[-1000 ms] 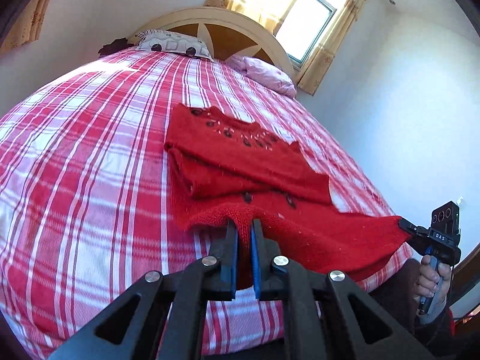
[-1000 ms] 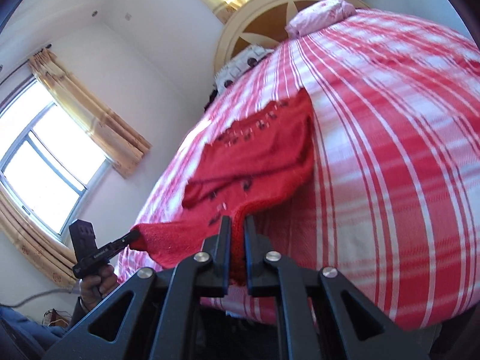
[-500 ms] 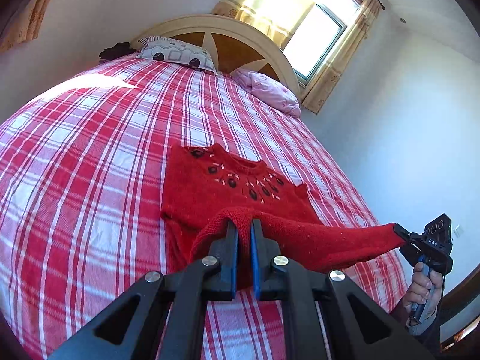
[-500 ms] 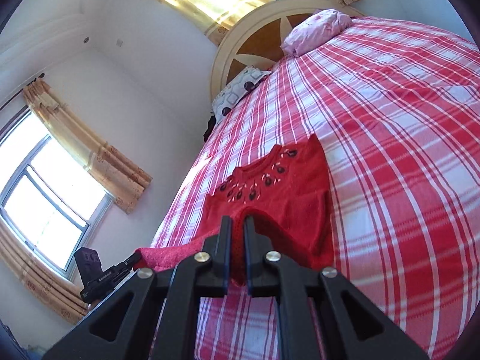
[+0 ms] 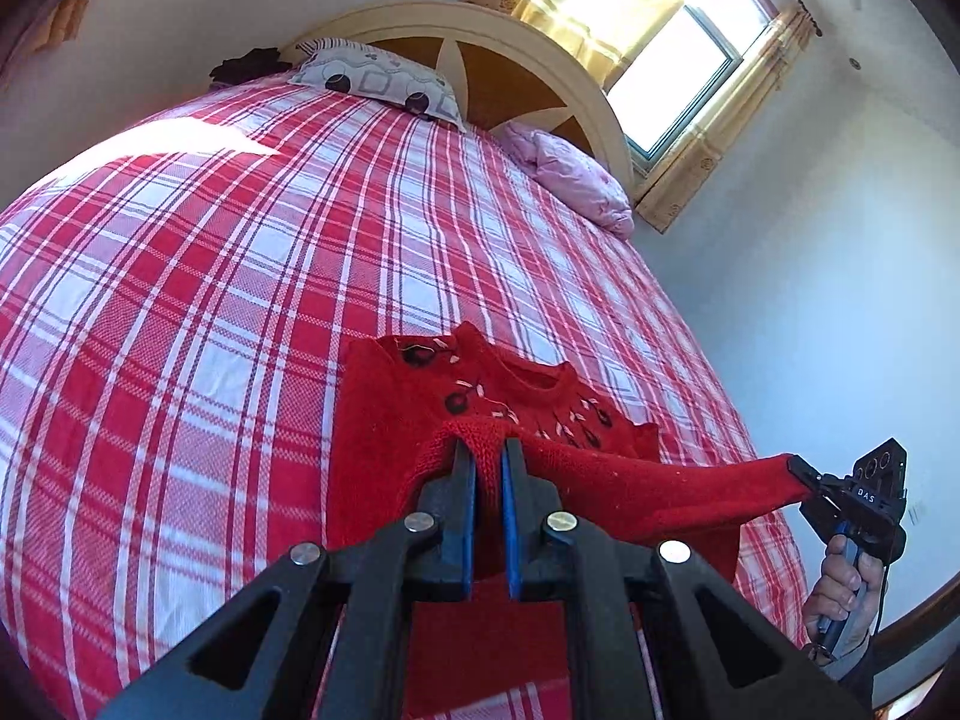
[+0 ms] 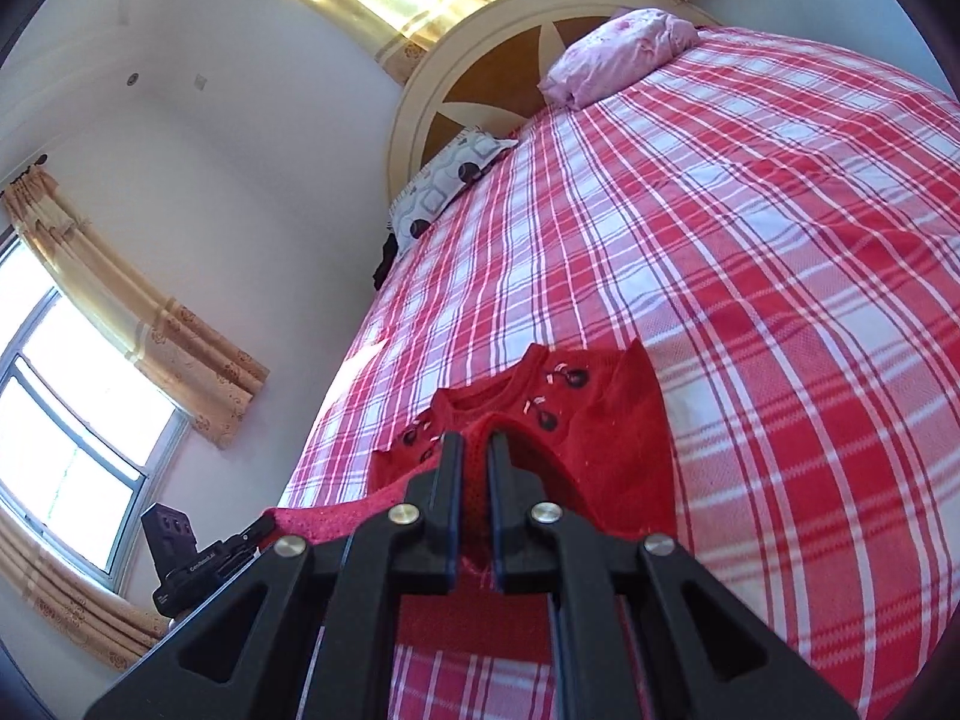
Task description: Fold small clothes
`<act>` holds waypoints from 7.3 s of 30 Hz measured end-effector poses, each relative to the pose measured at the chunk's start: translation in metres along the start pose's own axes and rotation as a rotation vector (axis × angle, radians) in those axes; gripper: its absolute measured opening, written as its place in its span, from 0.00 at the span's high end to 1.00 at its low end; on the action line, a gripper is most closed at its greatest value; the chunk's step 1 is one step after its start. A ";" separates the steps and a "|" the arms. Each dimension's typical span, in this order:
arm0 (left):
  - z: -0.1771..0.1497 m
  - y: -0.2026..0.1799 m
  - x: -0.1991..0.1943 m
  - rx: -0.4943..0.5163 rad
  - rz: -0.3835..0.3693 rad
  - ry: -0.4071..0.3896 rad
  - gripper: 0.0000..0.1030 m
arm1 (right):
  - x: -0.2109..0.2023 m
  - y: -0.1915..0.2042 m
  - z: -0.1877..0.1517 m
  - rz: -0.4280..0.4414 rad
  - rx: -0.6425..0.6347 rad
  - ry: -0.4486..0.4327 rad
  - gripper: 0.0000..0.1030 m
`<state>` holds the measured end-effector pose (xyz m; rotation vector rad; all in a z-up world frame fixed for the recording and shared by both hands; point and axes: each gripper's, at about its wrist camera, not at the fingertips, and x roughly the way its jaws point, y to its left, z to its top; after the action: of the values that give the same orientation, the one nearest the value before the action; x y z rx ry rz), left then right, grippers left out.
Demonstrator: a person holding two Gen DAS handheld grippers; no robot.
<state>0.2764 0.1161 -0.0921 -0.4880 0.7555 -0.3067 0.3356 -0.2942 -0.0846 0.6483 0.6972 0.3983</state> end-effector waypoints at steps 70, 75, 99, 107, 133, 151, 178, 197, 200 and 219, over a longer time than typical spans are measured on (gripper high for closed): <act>0.031 0.022 0.149 0.153 0.317 0.147 0.53 | 0.232 -0.009 0.017 -0.317 -0.209 0.368 0.51; 0.021 0.020 0.132 0.155 0.363 0.126 0.53 | 0.211 -0.006 0.010 -0.344 -0.234 0.350 0.47; -0.086 0.009 0.081 0.307 0.421 0.075 0.33 | 0.093 -0.022 -0.070 -0.426 -0.332 0.213 0.45; -0.082 0.011 0.079 0.242 0.406 0.082 0.30 | 0.089 -0.026 -0.075 -0.457 -0.325 0.205 0.45; -0.082 0.028 0.080 0.176 0.382 0.091 0.10 | 0.071 -0.037 -0.092 -0.506 -0.294 0.213 0.36; -0.063 0.052 0.027 0.150 0.451 0.001 0.09 | 0.063 0.065 -0.105 -0.533 -0.603 0.032 0.34; -0.065 0.120 0.005 -0.013 0.412 -0.040 0.09 | 0.211 0.192 -0.279 -0.418 -1.360 0.163 0.36; 0.003 0.105 0.050 -0.025 0.129 0.025 0.09 | 0.226 0.187 -0.291 -0.502 -1.382 0.098 0.67; 0.018 0.102 0.067 -0.026 0.081 0.057 0.09 | 0.227 0.186 -0.292 -0.511 -1.386 0.090 0.70; 0.053 0.093 0.154 0.003 -0.021 0.181 0.45 | 0.225 0.192 -0.308 -0.535 -1.404 0.058 0.71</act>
<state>0.4296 0.1450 -0.1969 -0.4696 0.9265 -0.3752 0.2552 0.0949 -0.2404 -0.8663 0.4609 0.3104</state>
